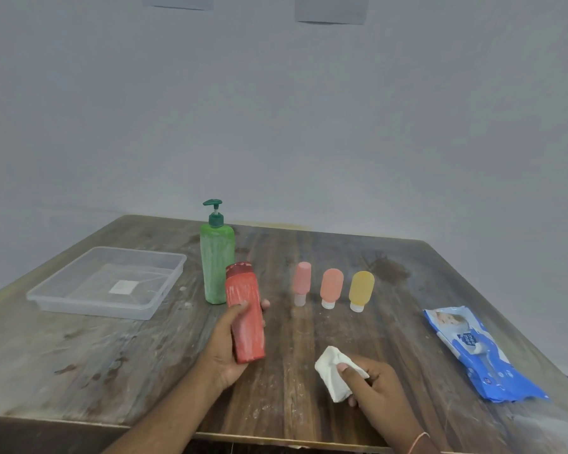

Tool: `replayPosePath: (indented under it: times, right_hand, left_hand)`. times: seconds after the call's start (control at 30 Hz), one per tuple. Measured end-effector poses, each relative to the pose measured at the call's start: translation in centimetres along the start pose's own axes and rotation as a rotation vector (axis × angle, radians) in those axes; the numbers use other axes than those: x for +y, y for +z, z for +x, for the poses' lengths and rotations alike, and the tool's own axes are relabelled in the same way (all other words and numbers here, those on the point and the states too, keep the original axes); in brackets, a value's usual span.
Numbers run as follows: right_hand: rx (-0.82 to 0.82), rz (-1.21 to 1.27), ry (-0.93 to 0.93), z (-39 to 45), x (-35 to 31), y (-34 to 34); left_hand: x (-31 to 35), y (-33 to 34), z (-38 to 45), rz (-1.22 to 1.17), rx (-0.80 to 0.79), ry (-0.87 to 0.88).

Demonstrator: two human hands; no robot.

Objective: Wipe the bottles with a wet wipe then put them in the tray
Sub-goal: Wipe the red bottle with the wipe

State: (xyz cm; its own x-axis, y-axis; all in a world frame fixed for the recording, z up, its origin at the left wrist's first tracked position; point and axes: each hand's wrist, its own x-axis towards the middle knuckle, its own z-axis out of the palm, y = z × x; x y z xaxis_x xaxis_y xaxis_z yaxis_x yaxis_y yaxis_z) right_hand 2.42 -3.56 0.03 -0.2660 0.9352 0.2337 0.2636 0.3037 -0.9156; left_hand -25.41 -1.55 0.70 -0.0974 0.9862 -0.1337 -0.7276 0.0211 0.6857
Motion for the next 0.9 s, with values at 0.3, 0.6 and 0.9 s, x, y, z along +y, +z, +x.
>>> replayPosePath:
  times: [0.3,0.6,0.9]
  right_hand:
    - [0.007,-0.082,0.009,-0.9,-1.6,2.1]
    - [0.033,-0.109,-0.091,1.0,-2.9,8.9]
    - [-0.058,-0.363,-0.330,2.2,-1.8,10.2]
  left_hand:
    - [0.2,-1.2,-0.1,-0.205,-0.189,-0.135]
    - [0.6,-1.0,0.7,-0.169,-0.065,-0.069]
    - [0.2,-1.4,1.8,-0.120,-0.038,-0.041]
